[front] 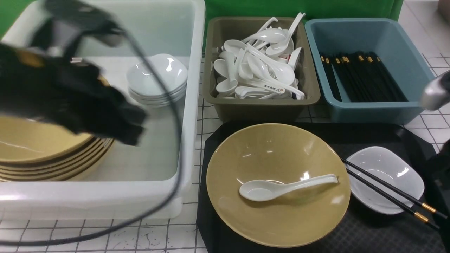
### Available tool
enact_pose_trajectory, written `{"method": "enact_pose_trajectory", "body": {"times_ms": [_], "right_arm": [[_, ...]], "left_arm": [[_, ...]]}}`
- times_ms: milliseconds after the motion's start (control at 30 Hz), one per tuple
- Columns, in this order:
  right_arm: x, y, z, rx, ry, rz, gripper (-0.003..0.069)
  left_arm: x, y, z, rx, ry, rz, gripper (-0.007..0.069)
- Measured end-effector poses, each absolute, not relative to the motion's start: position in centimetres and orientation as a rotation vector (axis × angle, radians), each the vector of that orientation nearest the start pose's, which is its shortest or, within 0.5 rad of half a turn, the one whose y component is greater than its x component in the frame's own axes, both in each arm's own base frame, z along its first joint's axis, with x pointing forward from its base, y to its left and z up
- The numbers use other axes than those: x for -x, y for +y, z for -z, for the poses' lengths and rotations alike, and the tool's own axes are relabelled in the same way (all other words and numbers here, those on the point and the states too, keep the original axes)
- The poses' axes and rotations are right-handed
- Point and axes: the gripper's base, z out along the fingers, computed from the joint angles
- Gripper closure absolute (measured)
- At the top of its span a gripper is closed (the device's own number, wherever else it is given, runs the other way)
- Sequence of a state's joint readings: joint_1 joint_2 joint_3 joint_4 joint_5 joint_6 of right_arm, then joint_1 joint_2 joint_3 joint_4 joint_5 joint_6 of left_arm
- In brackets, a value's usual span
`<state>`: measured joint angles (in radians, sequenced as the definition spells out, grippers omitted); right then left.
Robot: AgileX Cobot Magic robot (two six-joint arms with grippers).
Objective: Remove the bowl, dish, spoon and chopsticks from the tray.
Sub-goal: Use the right arm to grab the chopsticks
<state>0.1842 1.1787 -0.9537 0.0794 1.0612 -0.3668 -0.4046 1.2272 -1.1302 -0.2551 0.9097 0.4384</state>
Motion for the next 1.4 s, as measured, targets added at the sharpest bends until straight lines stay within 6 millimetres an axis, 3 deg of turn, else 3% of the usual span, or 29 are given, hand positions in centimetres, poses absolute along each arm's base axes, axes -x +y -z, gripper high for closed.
{"method": "enact_pose_trajectory", "body": {"times_ms": [67, 100, 233, 333, 500, 667, 867, 900, 967, 1133, 1400], "right_arm": [[-21.6, 5.1, -29.1, 0.796, 2.694, -0.062, 0.0403], [-22.6, 5.6, -27.9, 0.865, 2.702, -0.062, 0.0308], [-24.5, 6.0, -25.9, 0.914, 2.720, -0.042, 0.0178], [-25.8, 6.1, -24.4, 0.963, 2.750, -0.002, 0.0127], [-27.3, 6.2, -22.5, 1.001, 2.794, 0.019, 0.0118], [-28.8, 6.5, -20.8, 1.020, 2.835, 0.016, 0.0134], [-29.5, 6.7, -19.7, 1.037, 2.865, 0.010, 0.0211], [-29.6, 6.7, -19.5, 1.041, 2.869, 0.010, 0.0274], [-29.6, 6.7, -19.5, 1.043, 2.869, 0.010, 0.0307], [-29.6, 6.7, -19.4, 1.052, 2.871, 0.009, 0.0493], [-28.4, 6.5, -20.2, 1.054, 2.953, -0.006, 0.0500]], "left_arm": [[-22.6, -13.3, -34.9, -0.993, 2.285, 0.325, 0.0631], [-23.2, -15.4, -34.5, -1.081, 2.269, 0.349, 0.0631], [-24.0, -18.3, -33.2, -1.187, 2.273, 0.376, 0.0631], [-24.5, -19.2, -31.7, -1.231, 2.312, 0.379, 0.0631], [-24.8, -19.5, -30.7, -1.256, 2.355, 0.376, 0.0631], [-24.7, -19.5, -30.5, -1.268, 2.361, 0.377, 0.0631], [-24.7, -19.5, -30.5, -1.272, 2.365, 0.377, 0.0631], [-24.7, -19.5, -30.5, -1.274, 2.364, 0.377, 0.0631], [-24.7, -19.5, -30.5, -1.275, 2.363, 0.376, 0.0631], [-24.7, -19.5, -30.5, -1.284, 2.358, 0.374, 0.0631], [-24.6, -19.7, -30.6, -1.263, 2.359, 0.415, 0.0631]]}}
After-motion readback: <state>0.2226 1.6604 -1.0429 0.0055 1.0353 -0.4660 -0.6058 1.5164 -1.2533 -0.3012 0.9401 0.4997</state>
